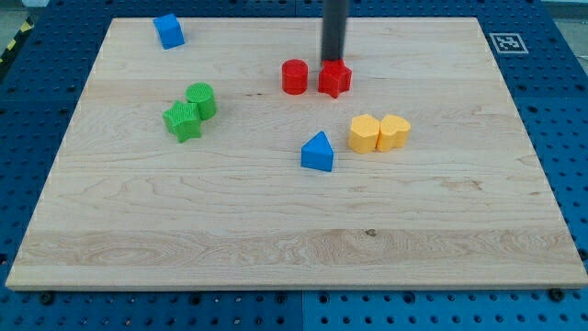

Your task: Slide the red blocks towards the blue cube

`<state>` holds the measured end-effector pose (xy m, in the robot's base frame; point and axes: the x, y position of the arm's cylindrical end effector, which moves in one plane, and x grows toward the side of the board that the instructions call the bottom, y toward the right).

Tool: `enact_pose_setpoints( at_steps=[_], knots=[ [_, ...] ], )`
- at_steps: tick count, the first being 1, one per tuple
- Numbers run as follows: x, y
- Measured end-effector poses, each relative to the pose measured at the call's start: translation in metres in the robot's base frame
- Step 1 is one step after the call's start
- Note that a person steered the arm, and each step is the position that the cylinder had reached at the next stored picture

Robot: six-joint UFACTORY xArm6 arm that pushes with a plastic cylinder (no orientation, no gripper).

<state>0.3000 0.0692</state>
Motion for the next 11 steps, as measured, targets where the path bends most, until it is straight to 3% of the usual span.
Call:
enact_pose_setpoints(
  at_steps=[1,3,11],
  knots=[
    [-0.027,0.016],
    [-0.024,0.070],
    [-0.002,0.076]
  ],
)
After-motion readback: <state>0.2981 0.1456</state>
